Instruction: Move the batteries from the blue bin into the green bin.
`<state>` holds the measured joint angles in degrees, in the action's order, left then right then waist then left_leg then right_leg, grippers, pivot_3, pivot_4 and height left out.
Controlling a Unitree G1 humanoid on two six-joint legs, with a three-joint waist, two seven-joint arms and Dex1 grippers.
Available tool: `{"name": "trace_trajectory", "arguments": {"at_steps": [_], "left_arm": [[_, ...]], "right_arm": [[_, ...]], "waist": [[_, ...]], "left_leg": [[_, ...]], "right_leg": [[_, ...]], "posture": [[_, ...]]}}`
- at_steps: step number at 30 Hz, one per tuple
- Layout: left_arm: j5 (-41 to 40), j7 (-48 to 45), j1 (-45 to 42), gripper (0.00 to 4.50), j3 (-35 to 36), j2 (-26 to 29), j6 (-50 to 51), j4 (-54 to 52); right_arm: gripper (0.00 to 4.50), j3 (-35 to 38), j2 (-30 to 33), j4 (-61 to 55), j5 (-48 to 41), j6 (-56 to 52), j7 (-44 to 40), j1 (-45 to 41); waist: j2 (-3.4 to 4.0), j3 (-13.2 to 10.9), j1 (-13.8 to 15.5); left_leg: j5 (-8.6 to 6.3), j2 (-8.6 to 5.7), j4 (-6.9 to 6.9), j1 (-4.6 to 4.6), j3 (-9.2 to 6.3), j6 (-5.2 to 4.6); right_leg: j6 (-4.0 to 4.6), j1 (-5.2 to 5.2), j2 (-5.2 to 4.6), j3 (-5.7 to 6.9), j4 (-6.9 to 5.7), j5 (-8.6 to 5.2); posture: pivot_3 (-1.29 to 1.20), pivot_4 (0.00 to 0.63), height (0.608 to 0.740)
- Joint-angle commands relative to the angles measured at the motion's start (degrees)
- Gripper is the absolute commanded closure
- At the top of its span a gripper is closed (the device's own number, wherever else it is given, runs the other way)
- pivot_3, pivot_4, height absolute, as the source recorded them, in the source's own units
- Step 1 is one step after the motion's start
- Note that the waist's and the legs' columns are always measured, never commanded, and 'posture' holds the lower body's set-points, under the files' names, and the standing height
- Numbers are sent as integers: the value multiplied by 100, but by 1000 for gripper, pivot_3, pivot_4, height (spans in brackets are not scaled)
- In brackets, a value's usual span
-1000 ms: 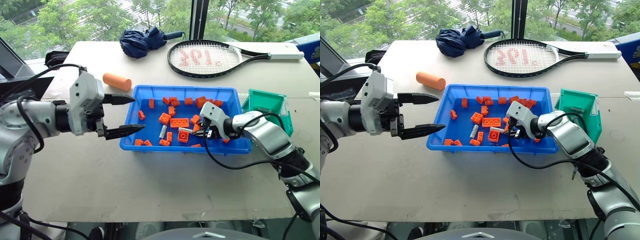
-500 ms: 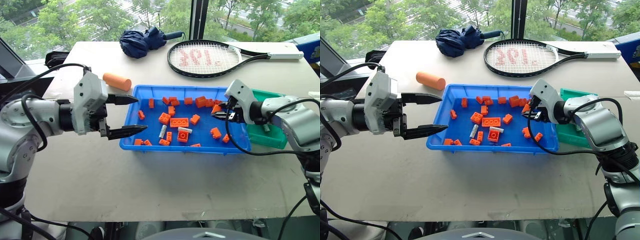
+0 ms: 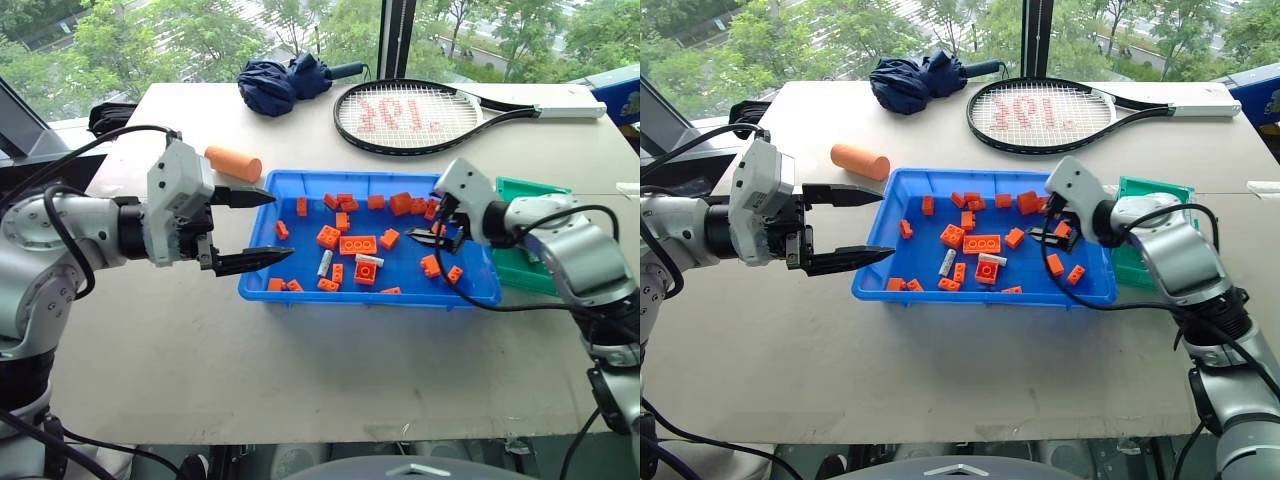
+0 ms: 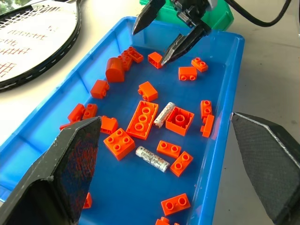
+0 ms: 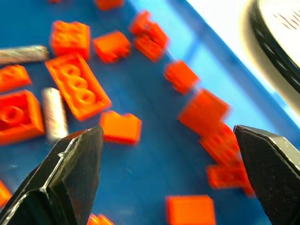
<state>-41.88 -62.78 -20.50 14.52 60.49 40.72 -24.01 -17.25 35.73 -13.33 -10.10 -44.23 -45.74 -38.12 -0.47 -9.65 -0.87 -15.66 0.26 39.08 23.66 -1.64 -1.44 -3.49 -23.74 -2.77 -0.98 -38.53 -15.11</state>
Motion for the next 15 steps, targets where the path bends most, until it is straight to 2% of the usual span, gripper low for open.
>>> {"name": "trace_trajectory", "arguments": {"at_steps": [1, 12, 15], "left_arm": [[-8, -3, 3, 0, 219, 115, -71, -77], [0, 52, 165, 0, 290, 141, -80, -166], [-5, 51, 194, 0, 313, 143, -89, -161]], "right_arm": [[23, -608, 102, -178, 340, 836, -417, 199], [23, -1098, -250, 488, 896, 1435, -687, 8], [791, -1110, -400, 656, 931, 1445, -757, -92]], "waist": [[0, 0, 27], [0, 0, 2], [0, 0, 2]], "left_leg": [[0, -1, 1, 2, -3, 0], [2, -2, 9, 0, -2, 4], [5, -2, 9, 0, -2, 9]], "right_leg": [[0, 1, -1, 4, 1, 0], [0, 0, 0, 2, -6, 0], [0, 0, 0, 3, -6, 0]], "posture": [[0, 150, 740], [0, 150, 740], [0, 150, 740]]}}
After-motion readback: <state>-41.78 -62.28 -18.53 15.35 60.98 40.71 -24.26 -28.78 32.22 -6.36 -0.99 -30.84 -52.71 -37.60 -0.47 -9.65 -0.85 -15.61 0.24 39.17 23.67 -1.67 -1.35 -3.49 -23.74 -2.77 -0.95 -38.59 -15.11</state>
